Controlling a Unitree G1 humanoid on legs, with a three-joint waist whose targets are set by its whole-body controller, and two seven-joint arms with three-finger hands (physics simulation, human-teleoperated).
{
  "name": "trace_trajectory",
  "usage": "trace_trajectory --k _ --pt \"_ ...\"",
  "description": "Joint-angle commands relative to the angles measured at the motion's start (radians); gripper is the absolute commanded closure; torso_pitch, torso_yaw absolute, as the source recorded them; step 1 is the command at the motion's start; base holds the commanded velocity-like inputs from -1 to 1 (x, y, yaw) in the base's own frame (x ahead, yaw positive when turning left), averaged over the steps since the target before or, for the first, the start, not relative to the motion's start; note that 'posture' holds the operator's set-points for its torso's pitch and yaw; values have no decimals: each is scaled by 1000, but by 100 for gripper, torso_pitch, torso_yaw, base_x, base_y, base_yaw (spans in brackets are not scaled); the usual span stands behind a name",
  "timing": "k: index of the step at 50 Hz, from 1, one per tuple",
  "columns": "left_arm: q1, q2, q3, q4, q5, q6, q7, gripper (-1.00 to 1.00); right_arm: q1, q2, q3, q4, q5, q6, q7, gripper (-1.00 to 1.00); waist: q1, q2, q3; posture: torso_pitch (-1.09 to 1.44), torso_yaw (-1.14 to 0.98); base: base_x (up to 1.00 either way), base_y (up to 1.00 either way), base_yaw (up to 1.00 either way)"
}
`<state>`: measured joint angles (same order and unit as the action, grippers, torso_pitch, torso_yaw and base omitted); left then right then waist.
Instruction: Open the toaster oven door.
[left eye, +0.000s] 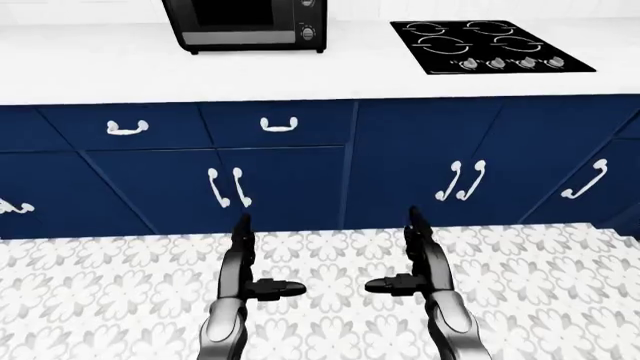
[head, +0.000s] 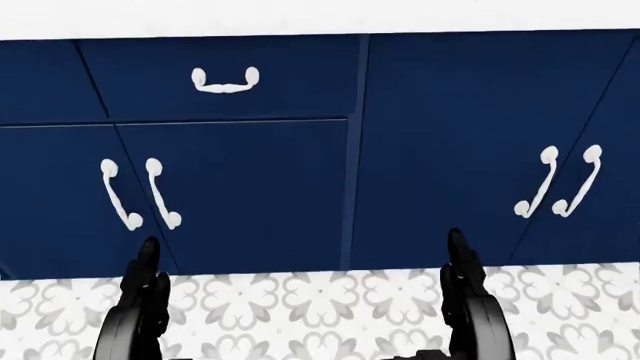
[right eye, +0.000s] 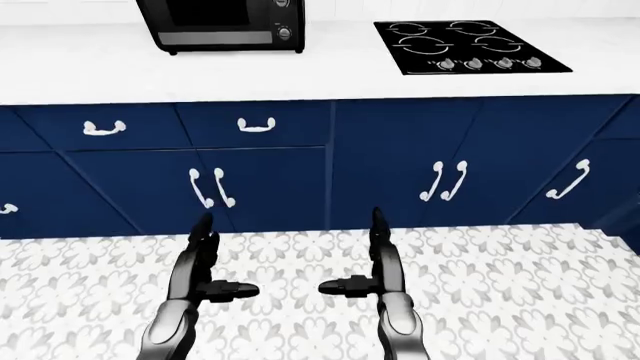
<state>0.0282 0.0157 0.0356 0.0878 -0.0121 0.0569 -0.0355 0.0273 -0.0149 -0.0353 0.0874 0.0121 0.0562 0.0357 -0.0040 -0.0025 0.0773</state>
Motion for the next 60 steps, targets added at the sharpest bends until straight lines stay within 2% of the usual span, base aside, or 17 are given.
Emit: trace_trajectory --k 1,3,5,7,13,21,33,36,42,48,50,52,54,55,56,57,60 --pt "-23 0 -10 -106 10 -35 4 -100 -26 -5 -2 -98 9 -47 5 -100 -2 -8 -1 0 0 0 0 0" --pt "-21 0 -11 -115 11 -29 2 -100 -23 -3 0 -91 8 -53 7 -100 7 -1 -61 0 0 0 0 0" --pt "-20 1 -9 -118 9 -26 0 -100 -23 -4 2 -88 4 -55 9 -100 6 -7 -17 0 0 0 0 0" --pt "-21 1 -9 -111 10 -33 -2 -100 -29 -4 0 -70 4 -67 9 -100 7 -8 -69 0 0 0 0 0" --pt "-24 2 -6 -112 11 -34 -4 -100 -26 -2 -4 -96 9 -53 2 -100 8 -5 -78 0 0 0 0 0" --pt "-82 12 -16 -498 30 309 -14 -100 -120 -33 -44 -356 9 231 -40 -100 10 -6 -91 0 0 0 0 0" --pt "-423 91 62 -845 18 855 -13 -100 -332 -64 -69 -698 48 624 -72 -100 11 2 -107 0 0 1 0 0" --pt "-427 90 59 -874 4 874 -5 -100 -340 -61 -62 -743 63 653 -88 -100 10 7 -63 0 0 17 0 0" --pt "-381 79 61 -895 -24 850 13 -100 -333 -56 -50 -780 88 653 -94 -100 9 -20 -27 0 0 33 0 0" --pt "-372 73 44 -880 -32 824 28 -100 -313 -54 -40 -774 106 612 -78 -100 6 -15 -36 0 0 34 0 0" --pt "-379 75 48 -876 -34 826 27 -100 -313 -53 -40 -766 97 606 -80 -100 26 -11 -66 0 0 0 0 55" --pt "-383 76 46 -891 -36 844 29 -100 -310 -51 -35 -770 101 605 -74 -100 14 3 -53 0 0 0 0 97" --pt "-378 74 43 -884 -36 832 29 -100 -308 -52 -35 -769 101 603 -68 -100 9 39 -55 0 0 0 0 100" --pt "-378 75 39 -887 -34 834 28 -100 -310 -56 -37 -770 99 605 -65 -100 15 81 -69 0 0 0 0 100" --pt "-379 75 40 -889 -34 837 27 -100 -310 -56 -40 -775 101 608 -63 -100 36 52 -54 0 0 0 0 100" --pt "-381 76 39 -885 -32 835 26 -100 -311 -57 -40 -776 96 607 -64 -100 32 62 -61 0 0 0 0 100" --pt "-386 74 35 -891 -30 844 25 -100 -316 -56 -36 -772 70 604 -71 -100 31 26 -52 0 0 0 0 67"
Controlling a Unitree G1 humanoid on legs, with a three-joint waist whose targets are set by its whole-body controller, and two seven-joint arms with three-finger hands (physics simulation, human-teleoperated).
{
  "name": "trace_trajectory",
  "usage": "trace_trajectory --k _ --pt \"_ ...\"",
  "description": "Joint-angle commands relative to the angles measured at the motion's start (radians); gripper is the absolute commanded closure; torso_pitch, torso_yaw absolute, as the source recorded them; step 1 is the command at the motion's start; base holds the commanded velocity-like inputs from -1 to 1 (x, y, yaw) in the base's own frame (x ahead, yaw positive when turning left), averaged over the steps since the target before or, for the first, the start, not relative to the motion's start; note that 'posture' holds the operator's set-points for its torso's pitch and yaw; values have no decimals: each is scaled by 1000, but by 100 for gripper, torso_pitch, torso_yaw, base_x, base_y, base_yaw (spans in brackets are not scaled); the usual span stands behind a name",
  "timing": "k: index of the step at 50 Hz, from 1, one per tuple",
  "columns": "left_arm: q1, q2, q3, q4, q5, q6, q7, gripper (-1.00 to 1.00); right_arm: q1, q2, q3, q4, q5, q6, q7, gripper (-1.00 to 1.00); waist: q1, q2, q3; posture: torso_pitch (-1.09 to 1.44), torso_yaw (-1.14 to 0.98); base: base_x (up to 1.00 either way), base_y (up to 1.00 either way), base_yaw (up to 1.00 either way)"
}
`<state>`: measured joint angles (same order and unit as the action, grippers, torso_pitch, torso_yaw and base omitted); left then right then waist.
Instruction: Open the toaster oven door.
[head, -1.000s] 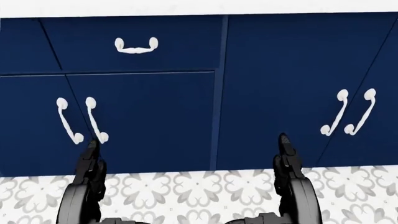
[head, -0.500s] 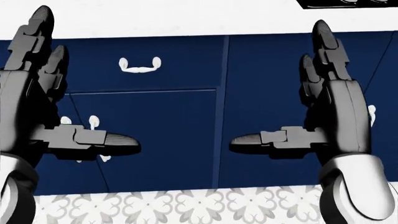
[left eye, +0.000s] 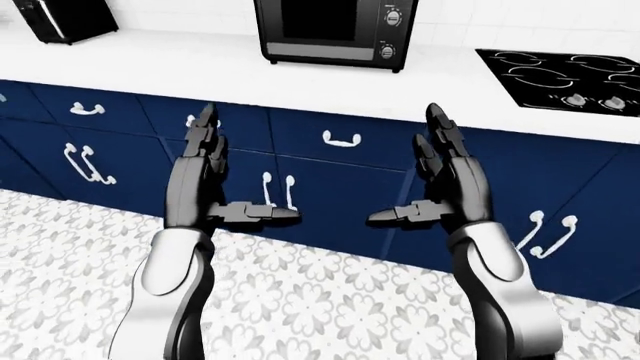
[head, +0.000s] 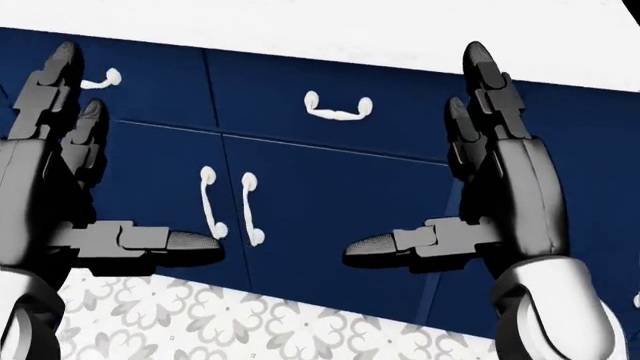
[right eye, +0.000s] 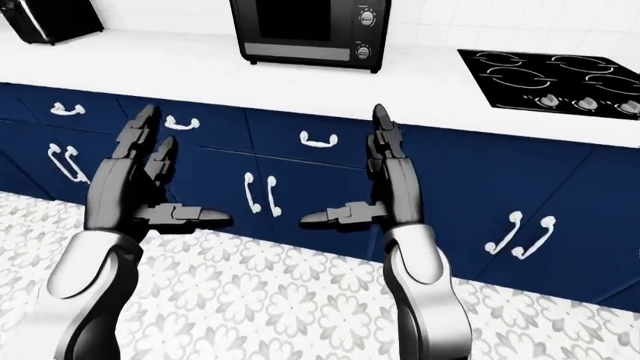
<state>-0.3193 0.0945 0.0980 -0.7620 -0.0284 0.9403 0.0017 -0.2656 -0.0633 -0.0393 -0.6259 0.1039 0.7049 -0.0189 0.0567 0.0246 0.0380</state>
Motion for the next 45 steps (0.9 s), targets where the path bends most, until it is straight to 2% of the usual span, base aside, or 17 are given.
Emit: trace_trajectory --k 1,5,8,9,10,12,18,20,21,22,24,26,30,33,36,42,45 --pt "-45 -3 -26 -44 -12 -33 -12 -100 -23 -9 -35 -55 -22 -49 -13 -100 -23 -3 -12 0 0 0 0 0" --pt "-48 1 -13 -51 -17 -26 -14 -100 -30 -2 -47 -69 -6 -31 -25 -100 -28 -23 5 0 0 0 0 0" --pt "-53 3 -13 -56 -18 -16 -12 -100 -30 -6 -67 -74 19 -33 -40 -100 -22 -75 -17 0 0 2 0 0" --pt "-56 4 -13 -58 -18 -13 -11 -100 -27 -9 -68 -78 23 -37 -43 -100 -21 -87 -38 0 0 20 0 0" --pt "-55 4 -14 -56 -18 -18 -12 -100 -24 -10 -68 -77 25 -42 -45 -100 -39 -47 -13 0 0 29 0 0" --pt "-53 4 -19 -54 -14 -21 -11 -100 -12 -8 -64 -84 35 -43 -49 -100 -42 -64 2 0 0 33 0 0" --pt "-51 2 -13 -57 -12 -22 -14 -100 4 -10 -73 -58 53 -79 -56 -100 -61 -10 0 0 0 33 0 0" --pt "-48 2 -11 -57 -15 -25 -15 -100 4 -12 -71 -68 54 -72 -61 -100 -66 35 -6 0 0 34 0 0" --pt "-47 2 -10 -48 -15 -34 -15 -100 6 -12 -72 -71 56 -71 -62 -100 -65 74 -21 0 0 34 0 0" --pt "-49 2 -12 -54 -15 -27 -13 -100 8 -13 -73 -64 56 -79 -60 -100 -52 37 -10 0 0 34 0 0" --pt "-47 2 -7 -55 -18 -27 -12 -100 6 -13 -73 -71 60 -72 -63 -100 -51 45 -5 0 0 33 0 0" --pt "-46 3 -7 -56 -19 -29 -12 -100 6 -13 -74 -73 62 -71 -65 -100 -46 28 -15 0 0 34 0 0" --pt "-44 6 -10 -40 -18 -42 -16 -100 5 -14 -75 -73 66 -72 -68 -100 -34 -16 -6 0 0 33 0 0" --pt "-51 7 -11 -50 -17 -27 -15 -100 6 -16 -75 -86 70 -60 -71 -100 -29 -87 -24 0 0 34 0 0" --pt "-49 6 -12 -45 -17 -32 -17 -100 4 -17 -78 -87 72 -59 -72 -100 -42 -87 0 0 0 34 0 0" --pt "-62 8 -9 -55 -18 -12 -16 -100 3 -18 -78 -97 75 -48 -74 -100 -62 -37 3 0 0 33 0 0" --pt "-55 6 -6 -49 -20 -23 -16 -100 4 -19 -83 -97 78 -49 -74 -100 -70 10 -4 0 0 34 0 0"
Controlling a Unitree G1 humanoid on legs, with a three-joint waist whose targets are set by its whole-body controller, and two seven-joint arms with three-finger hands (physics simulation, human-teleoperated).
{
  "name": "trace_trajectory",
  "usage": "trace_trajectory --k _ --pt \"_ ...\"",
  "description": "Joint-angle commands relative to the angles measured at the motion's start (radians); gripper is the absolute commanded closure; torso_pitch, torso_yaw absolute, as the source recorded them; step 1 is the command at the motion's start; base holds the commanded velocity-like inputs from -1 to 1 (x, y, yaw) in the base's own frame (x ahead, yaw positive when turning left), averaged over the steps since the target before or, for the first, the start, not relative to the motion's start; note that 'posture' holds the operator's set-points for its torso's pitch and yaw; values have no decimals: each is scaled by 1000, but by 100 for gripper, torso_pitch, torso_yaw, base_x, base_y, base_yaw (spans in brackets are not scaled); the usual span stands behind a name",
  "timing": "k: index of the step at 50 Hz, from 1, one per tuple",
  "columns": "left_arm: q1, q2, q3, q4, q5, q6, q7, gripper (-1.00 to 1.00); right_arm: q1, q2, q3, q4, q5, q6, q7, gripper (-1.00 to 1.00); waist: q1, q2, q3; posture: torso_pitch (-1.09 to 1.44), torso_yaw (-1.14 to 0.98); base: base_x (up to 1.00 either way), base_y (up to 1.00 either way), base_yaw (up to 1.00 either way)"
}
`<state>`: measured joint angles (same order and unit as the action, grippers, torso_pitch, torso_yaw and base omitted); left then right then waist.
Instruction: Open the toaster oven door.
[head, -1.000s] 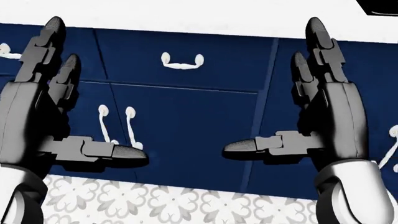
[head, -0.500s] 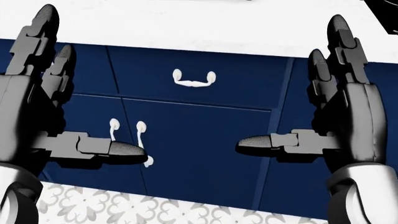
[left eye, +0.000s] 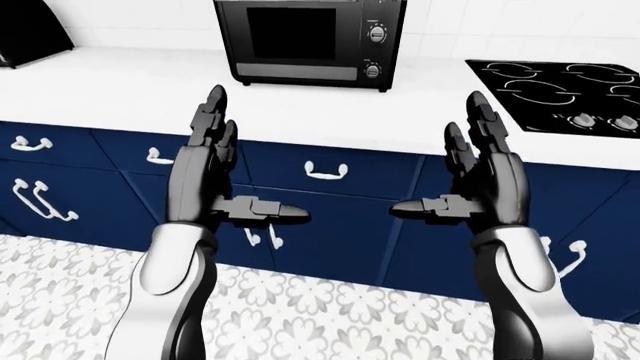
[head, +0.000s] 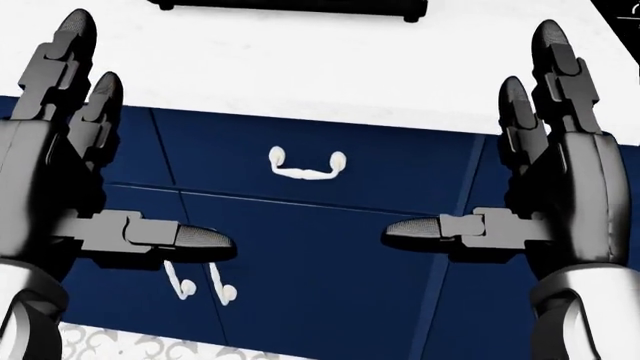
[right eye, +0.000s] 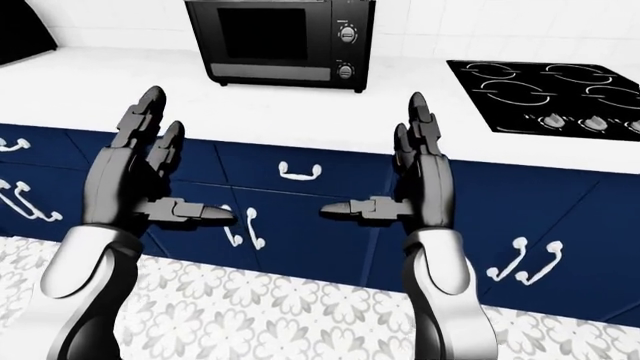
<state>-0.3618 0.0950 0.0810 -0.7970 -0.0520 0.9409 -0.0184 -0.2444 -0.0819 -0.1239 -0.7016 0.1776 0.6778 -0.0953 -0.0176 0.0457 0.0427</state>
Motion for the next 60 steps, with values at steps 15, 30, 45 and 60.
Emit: trace_trajectory --k 15,30,45,60 --pt "-1 6 14 -15 -7 -34 11 -100 1 0 0 -15 12 -48 4 -100 47 -100 -28 0 0 34 0 0" --pt "-20 12 12 -26 -6 -4 13 -100 2 -1 -8 -13 22 -46 -1 -100 1 30 -45 0 0 34 0 0" --pt "-4 7 8 -23 -2 -20 11 -100 16 -9 1 -18 2 -54 -2 -100 33 -88 -40 0 0 6 -7 -24" --pt "-3 5 8 -18 1 -25 10 -100 24 0 -16 -1 19 -86 8 -100 13 27 -14 0 0 31 0 0"
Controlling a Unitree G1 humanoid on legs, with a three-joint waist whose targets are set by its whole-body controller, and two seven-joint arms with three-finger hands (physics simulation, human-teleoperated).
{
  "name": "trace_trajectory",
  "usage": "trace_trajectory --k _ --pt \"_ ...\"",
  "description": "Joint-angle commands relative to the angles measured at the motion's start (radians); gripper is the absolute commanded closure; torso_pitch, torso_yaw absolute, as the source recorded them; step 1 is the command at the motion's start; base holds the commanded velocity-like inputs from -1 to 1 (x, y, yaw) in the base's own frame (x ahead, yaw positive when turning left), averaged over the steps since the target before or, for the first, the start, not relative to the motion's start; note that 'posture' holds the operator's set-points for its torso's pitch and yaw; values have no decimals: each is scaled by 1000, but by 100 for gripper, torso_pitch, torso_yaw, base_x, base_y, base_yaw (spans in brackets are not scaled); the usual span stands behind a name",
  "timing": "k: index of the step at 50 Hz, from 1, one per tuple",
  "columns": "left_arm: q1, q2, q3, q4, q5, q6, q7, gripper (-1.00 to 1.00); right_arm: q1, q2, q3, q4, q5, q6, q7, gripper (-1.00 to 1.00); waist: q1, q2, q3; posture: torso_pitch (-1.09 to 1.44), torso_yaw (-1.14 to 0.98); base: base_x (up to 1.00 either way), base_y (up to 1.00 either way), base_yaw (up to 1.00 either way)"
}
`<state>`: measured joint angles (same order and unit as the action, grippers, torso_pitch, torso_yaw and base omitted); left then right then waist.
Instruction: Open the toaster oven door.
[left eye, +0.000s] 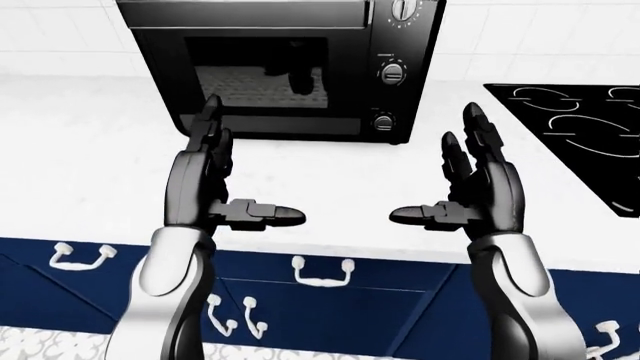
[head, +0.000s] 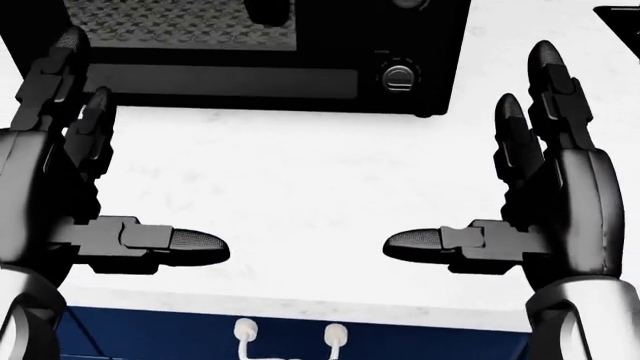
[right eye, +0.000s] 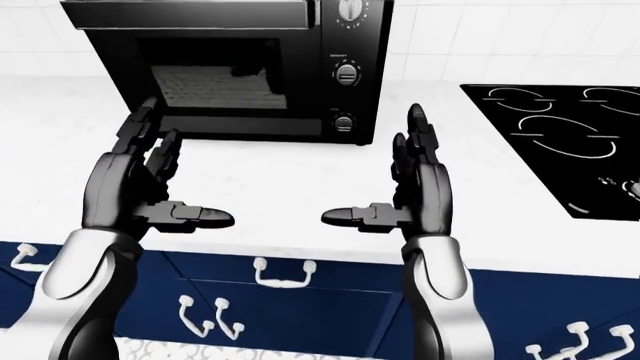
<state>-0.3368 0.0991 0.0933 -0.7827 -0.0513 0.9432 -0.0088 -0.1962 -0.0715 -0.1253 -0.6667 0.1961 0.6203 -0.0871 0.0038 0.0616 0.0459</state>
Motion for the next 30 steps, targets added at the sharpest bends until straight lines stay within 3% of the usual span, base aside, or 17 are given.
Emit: trace_trajectory --k 1,4,5,6,7,9,10,11,13,17,21,30 --pt "-25 1 -2 -34 -1 -29 -1 -100 -23 -12 -14 -38 1 -28 -1 -100 -3 10 -18 0 0 31 0 0" --pt "-25 2 1 -36 -3 -28 0 -100 -20 -12 -16 -39 3 -28 -3 -100 7 -12 -28 0 0 33 0 0" --pt "-23 2 -1 -41 -2 -26 1 -100 -20 -11 -20 -44 6 -29 -7 -100 9 -19 -23 0 0 29 0 0" --pt "-20 2 -1 -32 -1 -38 -1 -100 -20 -14 -22 -43 5 -32 -9 -100 8 -32 -2 0 0 0 0 0" --pt "-22 2 0 -39 -2 -32 1 -100 -19 -15 -27 -52 12 -33 -8 -100 8 -38 -19 0 0 0 0 0" --pt "-21 3 0 -49 0 -47 -1 -100 -19 -18 -30 -63 18 -29 -10 -100 13 -77 -20 0 0 0 0 0" --pt "-12 16 -7 -58 13 -72 -10 -100 -18 -18 -29 -53 17 -41 -7 -100 11 -107 -23 0 0 0 0 0" --pt "-16 10 2 -61 9 -65 -10 -100 -17 -19 -30 -58 20 -38 -8 -100 16 -83 -24 0 0 0 0 0" --pt "28 23 -12 -102 50 -162 -29 -100 -16 -20 -32 -59 22 -40 -7 -100 10 -84 -32 0 0 0 0 0" --pt "22 9 -14 -103 65 -136 -64 -100 -19 -25 -39 -63 29 -37 -8 -100 6 -84 -36 -1 0 0 0 0" --pt "18 6 -28 -100 92 -120 -73 -100 -22 -29 -46 -60 37 -39 -9 -100 7 -74 -60 -5 0 0 0 0" --pt "0 2 -20 -95 97 -100 -78 -100 -22 -35 -61 -80 54 -27 -22 -100 5 -73 -110 -14 0 0 0 0"
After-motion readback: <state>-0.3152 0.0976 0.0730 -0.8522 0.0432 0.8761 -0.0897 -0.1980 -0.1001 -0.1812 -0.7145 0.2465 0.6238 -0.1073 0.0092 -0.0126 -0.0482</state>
